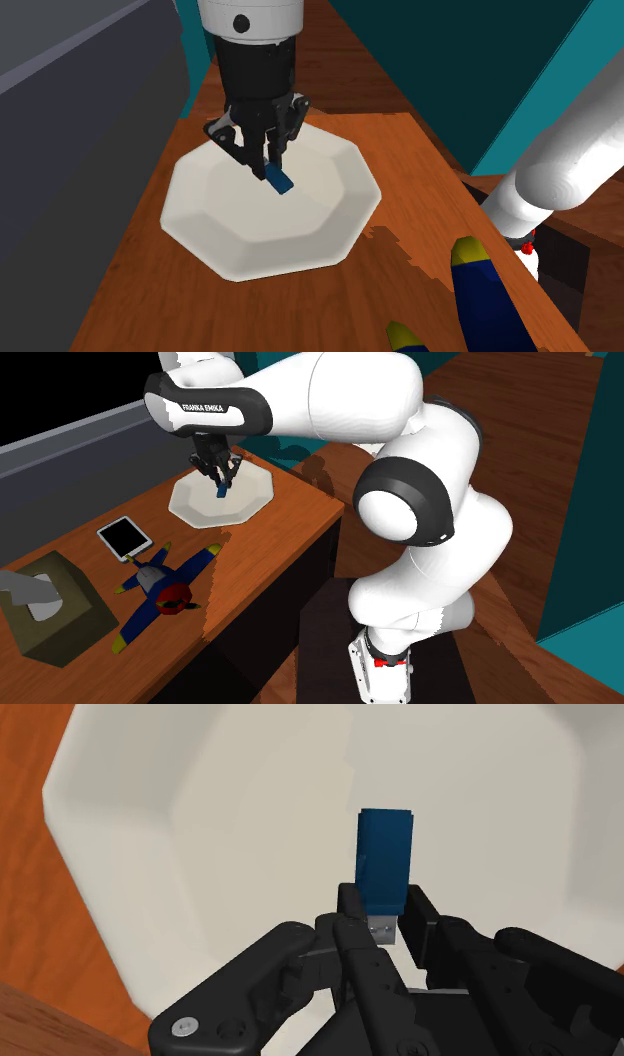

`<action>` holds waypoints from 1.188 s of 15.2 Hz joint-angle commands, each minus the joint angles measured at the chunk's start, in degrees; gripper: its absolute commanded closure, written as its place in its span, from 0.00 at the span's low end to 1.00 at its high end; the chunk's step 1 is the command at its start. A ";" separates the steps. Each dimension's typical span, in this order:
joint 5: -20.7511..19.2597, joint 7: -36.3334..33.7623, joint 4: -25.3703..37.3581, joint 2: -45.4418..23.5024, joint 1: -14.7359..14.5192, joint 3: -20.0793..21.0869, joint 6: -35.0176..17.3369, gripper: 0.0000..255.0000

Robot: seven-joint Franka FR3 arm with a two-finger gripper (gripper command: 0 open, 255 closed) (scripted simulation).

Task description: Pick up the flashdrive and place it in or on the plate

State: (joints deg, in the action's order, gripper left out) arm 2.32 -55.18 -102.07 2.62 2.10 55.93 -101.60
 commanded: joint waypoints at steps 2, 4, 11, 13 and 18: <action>0.00 0.00 -0.01 0.00 0.00 0.00 0.00 0.00; 0.00 0.00 -0.01 0.00 0.00 0.00 0.00 0.00; -1.05 -0.78 8.12 -1.22 -0.11 0.30 7.42 0.00; -1.05 -0.78 8.11 -1.21 -0.12 0.29 7.42 0.00; -1.05 -0.78 8.12 -1.22 -0.12 0.29 7.42 0.00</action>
